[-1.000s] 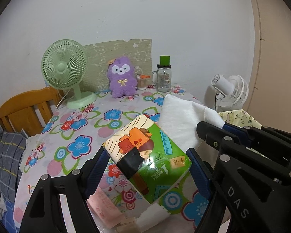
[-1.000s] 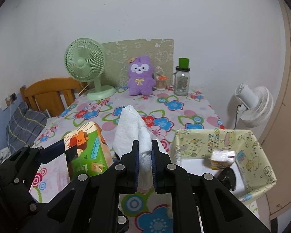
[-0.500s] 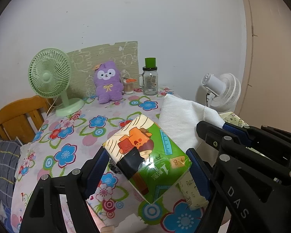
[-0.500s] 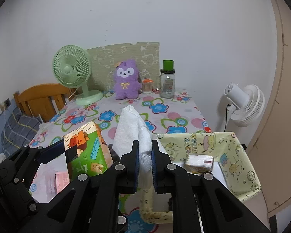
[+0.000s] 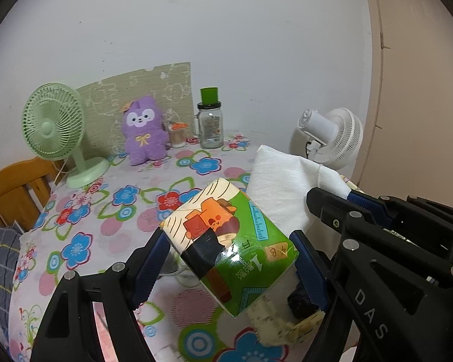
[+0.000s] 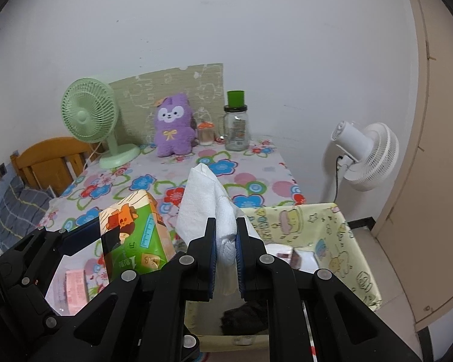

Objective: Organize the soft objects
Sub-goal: 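Lower the tissue pack with the left tool into the box while the right tool lowers the towel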

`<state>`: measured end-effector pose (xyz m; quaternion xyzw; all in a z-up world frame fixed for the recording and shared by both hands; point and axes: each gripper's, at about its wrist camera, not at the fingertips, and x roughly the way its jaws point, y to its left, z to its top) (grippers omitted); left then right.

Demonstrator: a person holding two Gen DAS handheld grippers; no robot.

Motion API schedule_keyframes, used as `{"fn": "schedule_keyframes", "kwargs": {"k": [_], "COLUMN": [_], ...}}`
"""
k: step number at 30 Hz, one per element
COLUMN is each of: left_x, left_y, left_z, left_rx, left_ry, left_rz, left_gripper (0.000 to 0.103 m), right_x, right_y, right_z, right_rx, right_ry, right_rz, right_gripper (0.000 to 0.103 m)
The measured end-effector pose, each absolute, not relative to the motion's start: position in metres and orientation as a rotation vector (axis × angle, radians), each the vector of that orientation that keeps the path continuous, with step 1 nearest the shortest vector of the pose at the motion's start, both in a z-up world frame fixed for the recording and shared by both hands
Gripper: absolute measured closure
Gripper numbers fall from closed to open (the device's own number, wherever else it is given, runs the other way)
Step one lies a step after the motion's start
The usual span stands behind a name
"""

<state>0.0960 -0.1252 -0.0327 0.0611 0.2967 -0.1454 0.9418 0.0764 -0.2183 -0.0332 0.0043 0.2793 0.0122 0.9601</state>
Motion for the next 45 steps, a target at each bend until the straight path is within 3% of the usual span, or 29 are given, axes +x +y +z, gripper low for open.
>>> {"fn": "schedule_keyframes", "kwargs": {"k": [20, 31, 36, 40, 45], "left_x": [0.12, 0.129, 0.127, 0.124, 0.124], "left_y": [-0.184, -0.195, -0.196, -0.195, -0.189], "left_z": [-0.049, -0.058, -0.058, -0.057, -0.056], "left_rx": [0.176, 0.208, 0.225, 0.237, 0.226], "left_ry": [0.682, 0.742, 0.736, 0.732, 0.734], "left_rz": [-0.371, -0.375, -0.379, -0.379, -0.367], "left_gripper": [0.02, 0.013, 0.006, 0.004, 0.004], "right_x": [0.094, 0.105, 0.107, 0.109, 0.106], "right_y": [-0.278, -0.29, -0.292, -0.291, -0.288], "right_z": [-0.05, -0.06, -0.063, -0.066, -0.067], "right_rx": [0.056, 0.068, 0.071, 0.081, 0.098], "right_ry": [0.609, 0.629, 0.638, 0.653, 0.653], "right_rz": [-0.06, -0.063, -0.065, -0.066, -0.059], "right_gripper": [0.089, 0.089, 0.079, 0.037, 0.023]}}
